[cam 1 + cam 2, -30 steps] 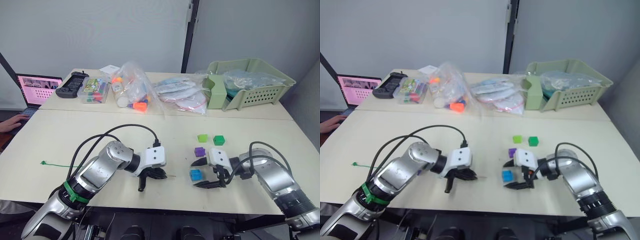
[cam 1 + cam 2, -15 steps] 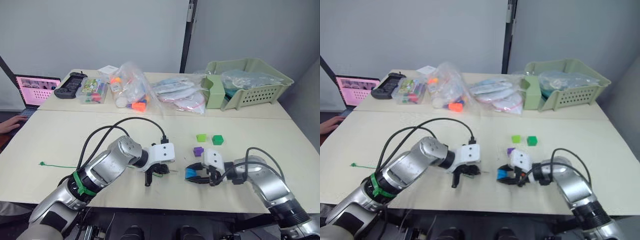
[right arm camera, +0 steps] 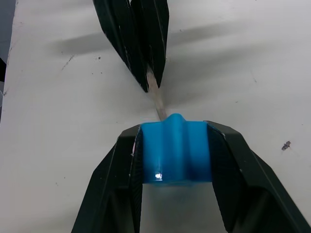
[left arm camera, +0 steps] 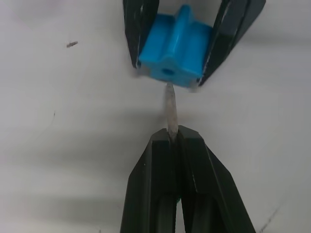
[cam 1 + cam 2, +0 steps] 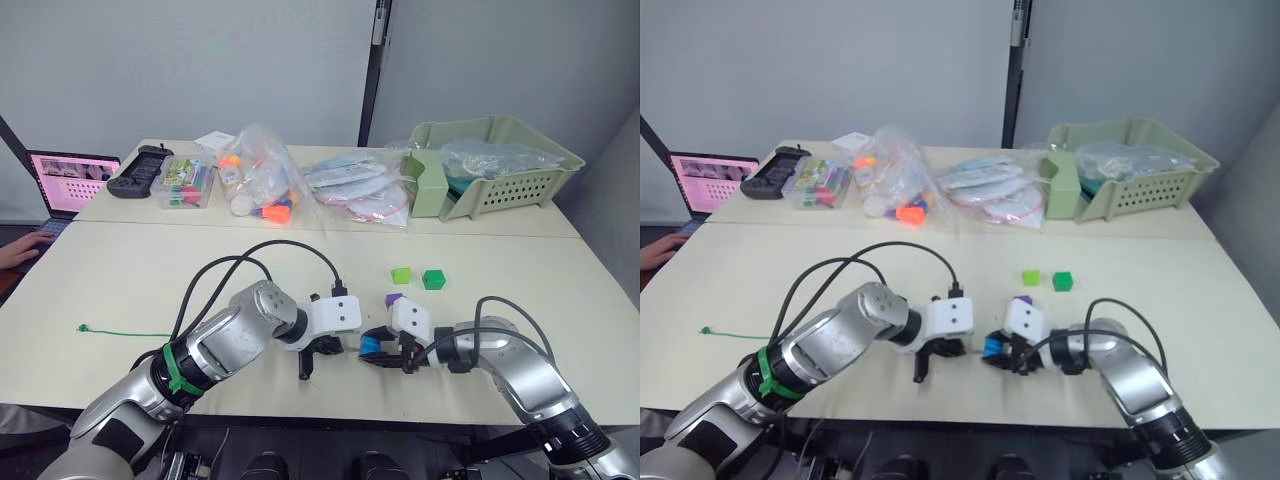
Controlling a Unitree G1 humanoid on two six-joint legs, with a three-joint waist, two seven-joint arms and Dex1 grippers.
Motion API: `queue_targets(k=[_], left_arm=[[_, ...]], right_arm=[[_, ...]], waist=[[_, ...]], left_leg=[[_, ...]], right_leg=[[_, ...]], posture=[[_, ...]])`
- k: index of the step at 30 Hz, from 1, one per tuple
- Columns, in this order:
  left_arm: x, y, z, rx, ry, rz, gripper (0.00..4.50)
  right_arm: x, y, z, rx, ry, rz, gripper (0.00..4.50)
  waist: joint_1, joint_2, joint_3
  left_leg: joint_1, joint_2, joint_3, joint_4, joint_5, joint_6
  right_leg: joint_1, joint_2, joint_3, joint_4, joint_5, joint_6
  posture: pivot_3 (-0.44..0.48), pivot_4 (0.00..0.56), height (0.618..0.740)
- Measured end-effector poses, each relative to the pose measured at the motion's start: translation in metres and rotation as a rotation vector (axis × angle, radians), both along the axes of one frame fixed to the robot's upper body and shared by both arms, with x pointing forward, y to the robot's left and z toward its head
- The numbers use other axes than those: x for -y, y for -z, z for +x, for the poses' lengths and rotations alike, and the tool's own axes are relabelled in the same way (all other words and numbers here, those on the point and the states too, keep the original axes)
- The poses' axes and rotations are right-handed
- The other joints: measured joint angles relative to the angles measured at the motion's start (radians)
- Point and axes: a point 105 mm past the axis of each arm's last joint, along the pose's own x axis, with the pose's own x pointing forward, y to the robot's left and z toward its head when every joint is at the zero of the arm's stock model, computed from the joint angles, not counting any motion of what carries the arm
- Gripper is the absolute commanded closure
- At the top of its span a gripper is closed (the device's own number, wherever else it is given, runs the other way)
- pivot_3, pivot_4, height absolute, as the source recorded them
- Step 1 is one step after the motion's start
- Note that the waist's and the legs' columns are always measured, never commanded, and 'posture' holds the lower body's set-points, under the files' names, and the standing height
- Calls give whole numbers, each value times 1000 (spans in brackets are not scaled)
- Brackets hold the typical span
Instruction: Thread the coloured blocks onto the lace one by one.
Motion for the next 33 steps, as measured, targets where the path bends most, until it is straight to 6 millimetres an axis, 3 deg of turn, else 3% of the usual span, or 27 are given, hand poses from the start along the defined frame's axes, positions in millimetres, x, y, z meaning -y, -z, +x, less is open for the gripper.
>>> queue_targets(k=[13, 21, 33], left_arm=[[4, 2, 0, -2, -10, -25, 4500], [-4, -5, 7, 15, -59, -56, 4500], [-1, -3, 1, -9, -53, -76, 4500]], right_arm=[[0, -1, -3, 1, -7, -4, 3126], [3, 0, -3, -3, -6, -20, 3126], [3, 1, -3, -2, -6, -22, 3126]], waist=[[4, 0, 0], [4, 0, 0], [5, 0, 0]], left_leg=[[0, -1, 0, 0, 0, 0], [0, -1, 0, 0, 0, 0], [0, -1, 0, 0, 0, 0]], right_leg=[[0, 0, 0, 0, 0, 0], [0, -1, 0, 0, 0, 0], [0, -1, 0, 0, 0, 0]], posture=[[0, 150, 740], [0, 150, 740], [0, 150, 740]])
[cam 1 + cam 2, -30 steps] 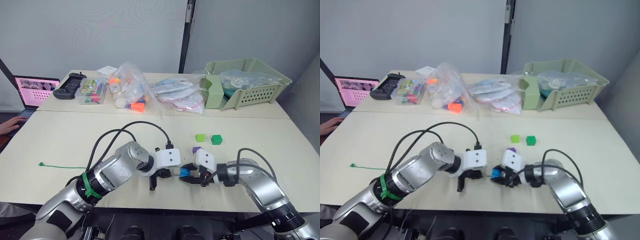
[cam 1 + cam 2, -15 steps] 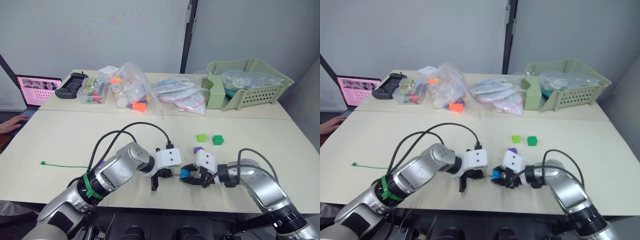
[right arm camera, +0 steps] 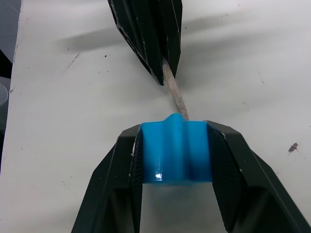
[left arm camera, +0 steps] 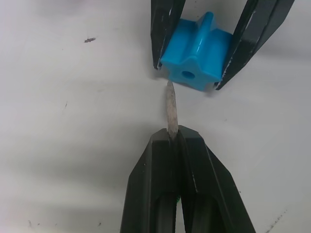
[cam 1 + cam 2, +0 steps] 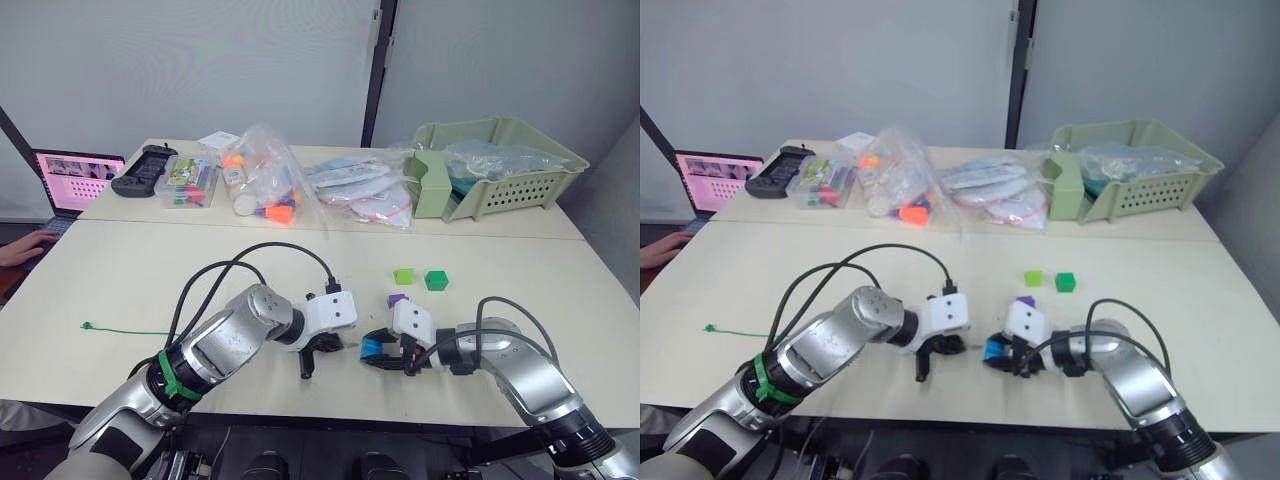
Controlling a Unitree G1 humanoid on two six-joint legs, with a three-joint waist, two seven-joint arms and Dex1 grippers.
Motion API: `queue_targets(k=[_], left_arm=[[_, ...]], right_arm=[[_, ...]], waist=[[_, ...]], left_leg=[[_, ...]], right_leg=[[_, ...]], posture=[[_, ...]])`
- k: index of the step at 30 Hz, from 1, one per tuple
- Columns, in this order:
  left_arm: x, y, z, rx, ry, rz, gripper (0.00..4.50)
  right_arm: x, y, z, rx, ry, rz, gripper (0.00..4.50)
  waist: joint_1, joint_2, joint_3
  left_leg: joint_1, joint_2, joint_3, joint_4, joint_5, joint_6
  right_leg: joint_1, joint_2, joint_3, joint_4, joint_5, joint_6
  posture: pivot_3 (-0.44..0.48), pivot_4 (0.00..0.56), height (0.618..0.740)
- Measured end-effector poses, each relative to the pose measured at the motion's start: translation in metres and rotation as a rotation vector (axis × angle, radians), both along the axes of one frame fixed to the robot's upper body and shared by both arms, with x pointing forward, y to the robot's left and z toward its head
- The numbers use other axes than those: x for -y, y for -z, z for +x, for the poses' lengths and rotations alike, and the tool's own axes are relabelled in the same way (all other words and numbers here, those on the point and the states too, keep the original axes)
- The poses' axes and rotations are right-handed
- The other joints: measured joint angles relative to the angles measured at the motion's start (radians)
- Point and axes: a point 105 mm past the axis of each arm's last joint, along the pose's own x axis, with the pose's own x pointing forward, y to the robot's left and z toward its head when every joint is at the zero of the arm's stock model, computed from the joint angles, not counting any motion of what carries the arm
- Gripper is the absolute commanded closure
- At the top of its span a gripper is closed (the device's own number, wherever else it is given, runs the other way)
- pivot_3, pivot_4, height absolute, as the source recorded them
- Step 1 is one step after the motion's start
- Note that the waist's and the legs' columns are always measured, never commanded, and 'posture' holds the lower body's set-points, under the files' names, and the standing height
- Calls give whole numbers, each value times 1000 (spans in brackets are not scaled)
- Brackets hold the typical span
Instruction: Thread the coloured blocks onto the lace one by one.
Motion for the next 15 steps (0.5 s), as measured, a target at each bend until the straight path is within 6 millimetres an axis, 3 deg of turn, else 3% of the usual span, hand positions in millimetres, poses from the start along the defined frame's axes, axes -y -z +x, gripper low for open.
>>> queue_targets(k=[15], left_arm=[[3, 0, -2, -13, 6, -13, 4500]], right_arm=[[0, 0, 0, -3, 6, -1, 3126]], waist=[[0, 0, 0]], left_leg=[[0, 0, 0, 0, 0, 0]], right_leg=[[0, 0, 0, 0, 0, 0]], posture=[[0, 150, 740]])
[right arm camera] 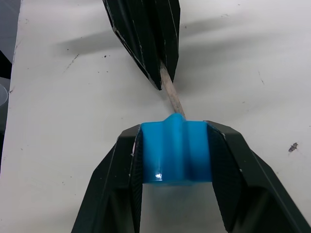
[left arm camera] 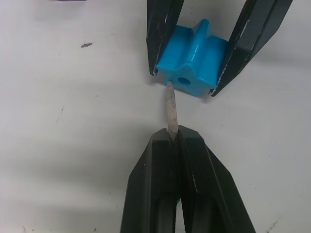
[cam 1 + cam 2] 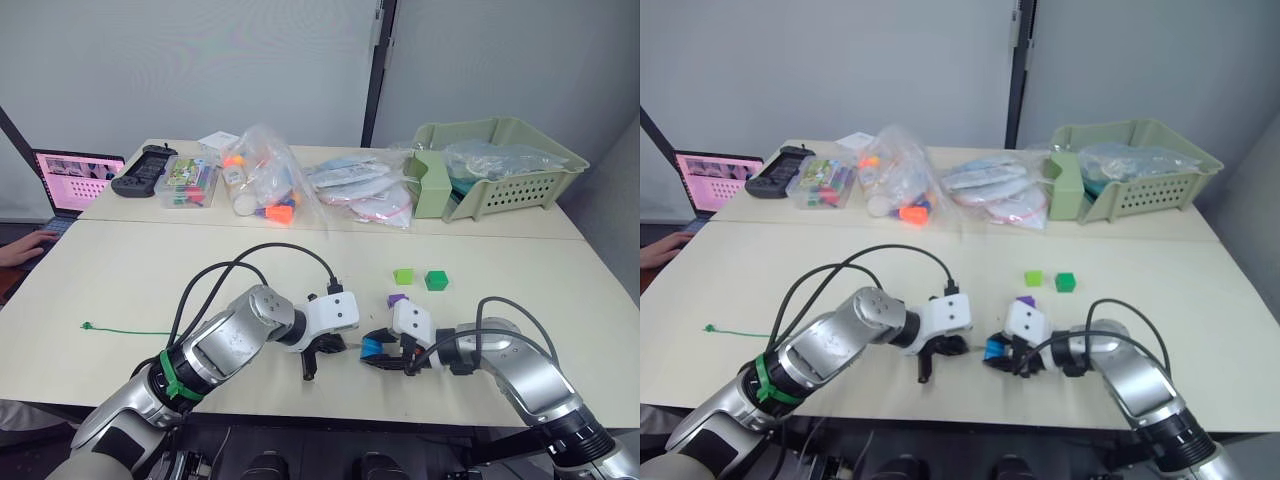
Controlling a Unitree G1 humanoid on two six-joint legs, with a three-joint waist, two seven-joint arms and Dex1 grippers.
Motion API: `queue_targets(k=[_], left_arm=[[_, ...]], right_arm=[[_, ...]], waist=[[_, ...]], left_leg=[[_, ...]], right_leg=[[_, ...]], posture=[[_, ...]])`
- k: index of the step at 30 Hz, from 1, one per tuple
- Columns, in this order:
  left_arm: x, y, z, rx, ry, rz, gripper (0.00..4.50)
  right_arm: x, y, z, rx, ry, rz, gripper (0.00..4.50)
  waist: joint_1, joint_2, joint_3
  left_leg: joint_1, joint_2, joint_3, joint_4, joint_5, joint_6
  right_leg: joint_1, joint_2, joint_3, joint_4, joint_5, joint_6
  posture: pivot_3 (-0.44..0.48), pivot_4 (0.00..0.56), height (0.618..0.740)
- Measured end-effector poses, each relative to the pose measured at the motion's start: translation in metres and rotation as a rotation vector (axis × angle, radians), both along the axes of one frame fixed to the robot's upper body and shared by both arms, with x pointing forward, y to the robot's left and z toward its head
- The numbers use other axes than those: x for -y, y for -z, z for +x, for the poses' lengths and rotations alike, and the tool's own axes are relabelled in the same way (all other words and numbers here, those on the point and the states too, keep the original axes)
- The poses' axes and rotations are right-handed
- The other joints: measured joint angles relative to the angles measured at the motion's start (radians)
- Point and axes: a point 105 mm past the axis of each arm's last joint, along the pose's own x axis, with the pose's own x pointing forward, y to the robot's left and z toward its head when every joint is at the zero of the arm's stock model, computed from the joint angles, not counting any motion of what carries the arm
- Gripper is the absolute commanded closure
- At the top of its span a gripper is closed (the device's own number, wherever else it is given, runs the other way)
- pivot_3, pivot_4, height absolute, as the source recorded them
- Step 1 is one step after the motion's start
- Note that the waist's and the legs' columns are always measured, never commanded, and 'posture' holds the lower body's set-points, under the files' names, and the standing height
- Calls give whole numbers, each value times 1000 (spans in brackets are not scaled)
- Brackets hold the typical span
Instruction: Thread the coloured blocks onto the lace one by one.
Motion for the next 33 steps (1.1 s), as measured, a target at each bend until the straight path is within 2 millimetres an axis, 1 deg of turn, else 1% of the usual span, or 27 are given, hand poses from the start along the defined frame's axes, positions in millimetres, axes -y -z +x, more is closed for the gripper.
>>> queue_targets(k=[7, 14, 33], left_arm=[[2, 0, -1, -1, 14, 5, 4500], [-2, 1, -2, -12, 10, 17, 4500], [-2, -1, -3, -10, 11, 16, 4500]], right_arm=[[-1, 0, 0, -2, 3, 2, 3126], [-1, 0, 0, -1, 5, 1, 3126], [-1, 0, 0, 0, 6, 0, 3126]], waist=[[0, 0, 0], [0, 0, 0], [0, 0, 0]], left_leg=[[0, 0, 0, 0, 0, 0], [0, 0, 0, 0, 0, 0], [0, 0, 0, 0, 0, 0]], right_leg=[[0, 0, 0, 0, 0, 0], [0, 0, 0, 0, 0, 0], [0, 0, 0, 0, 0, 0]], posture=[[0, 150, 740], [0, 150, 740], [0, 150, 740]])
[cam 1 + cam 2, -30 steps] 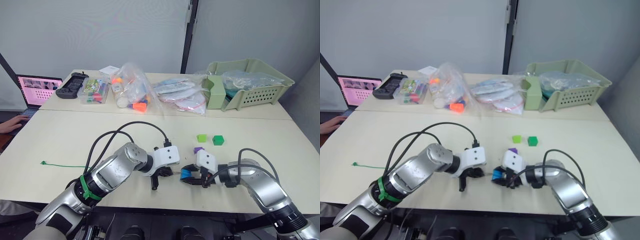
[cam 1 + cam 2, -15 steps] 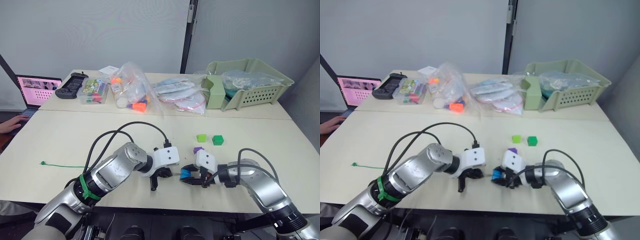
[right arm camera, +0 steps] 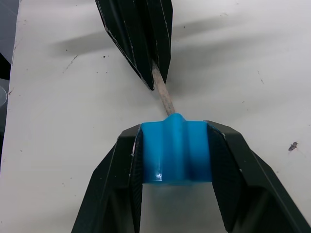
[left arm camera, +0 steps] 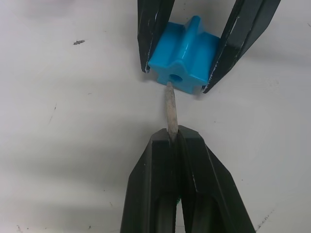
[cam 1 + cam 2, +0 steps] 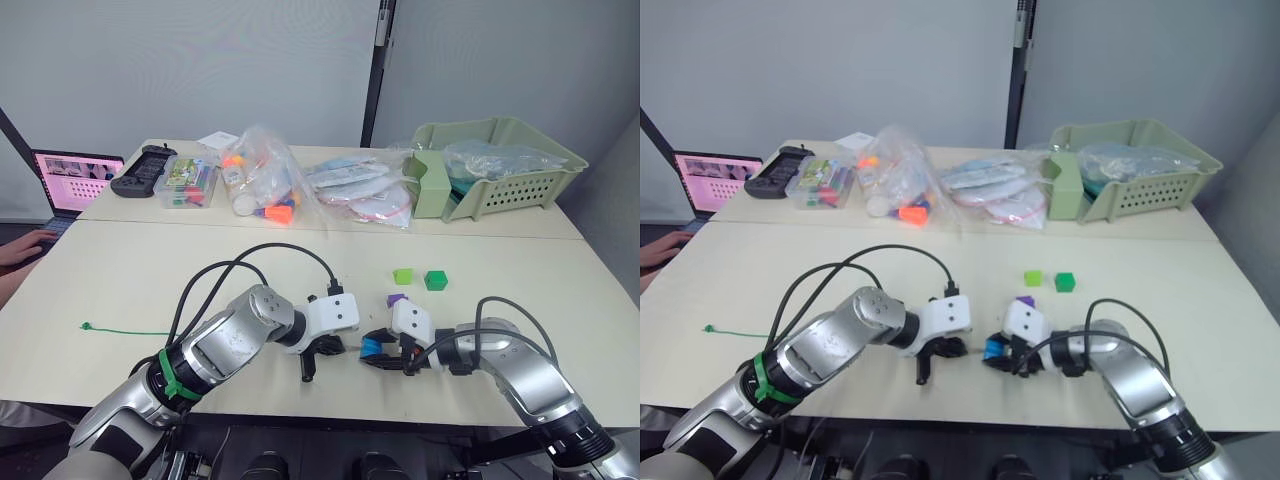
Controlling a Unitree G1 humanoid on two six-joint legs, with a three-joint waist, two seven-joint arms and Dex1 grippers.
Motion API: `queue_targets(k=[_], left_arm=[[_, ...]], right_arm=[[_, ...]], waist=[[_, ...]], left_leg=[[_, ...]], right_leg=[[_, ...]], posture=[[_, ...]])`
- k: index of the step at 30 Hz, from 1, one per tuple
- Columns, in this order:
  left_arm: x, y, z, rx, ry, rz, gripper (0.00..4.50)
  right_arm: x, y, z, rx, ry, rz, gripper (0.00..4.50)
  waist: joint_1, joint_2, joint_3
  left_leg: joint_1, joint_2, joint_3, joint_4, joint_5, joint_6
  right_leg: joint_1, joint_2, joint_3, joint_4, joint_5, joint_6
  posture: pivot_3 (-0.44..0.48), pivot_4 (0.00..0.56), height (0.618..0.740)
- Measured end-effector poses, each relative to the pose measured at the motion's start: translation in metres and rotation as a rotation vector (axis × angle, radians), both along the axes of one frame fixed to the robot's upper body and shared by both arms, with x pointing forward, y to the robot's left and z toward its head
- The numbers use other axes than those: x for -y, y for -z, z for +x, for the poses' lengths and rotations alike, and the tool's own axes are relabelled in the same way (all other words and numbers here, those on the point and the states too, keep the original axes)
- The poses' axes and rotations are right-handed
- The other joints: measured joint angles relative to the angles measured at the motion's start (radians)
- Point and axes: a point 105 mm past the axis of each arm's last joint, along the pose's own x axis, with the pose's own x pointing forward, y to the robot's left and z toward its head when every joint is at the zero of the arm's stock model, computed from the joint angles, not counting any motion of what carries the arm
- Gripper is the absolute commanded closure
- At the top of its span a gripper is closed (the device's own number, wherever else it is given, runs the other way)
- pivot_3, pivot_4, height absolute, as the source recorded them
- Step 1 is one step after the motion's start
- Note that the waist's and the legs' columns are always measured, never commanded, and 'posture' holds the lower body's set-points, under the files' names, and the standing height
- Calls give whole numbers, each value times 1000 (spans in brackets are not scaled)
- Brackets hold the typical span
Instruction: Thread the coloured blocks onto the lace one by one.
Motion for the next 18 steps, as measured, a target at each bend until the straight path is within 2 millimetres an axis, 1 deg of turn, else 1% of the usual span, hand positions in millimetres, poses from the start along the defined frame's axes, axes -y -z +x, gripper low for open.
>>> queue_targets(k=[6, 18], left_arm=[[0, -4, -1, -17, 5, -30, 4500], [-3, -2, -2, -18, 20, -29, 4500]], right_arm=[[0, 0, 0, -2, -2, 0, 3126], [5, 2, 1, -5, -22, 16, 3126]], waist=[[0, 0, 0], [2, 0, 0]], left_leg=[[0, 0, 0, 0, 0, 0], [0, 0, 0, 0, 0, 0]], right_leg=[[0, 0, 0, 0, 0, 0], [0, 0, 0, 0, 0, 0]], posture=[[0, 150, 740], [0, 150, 740]])
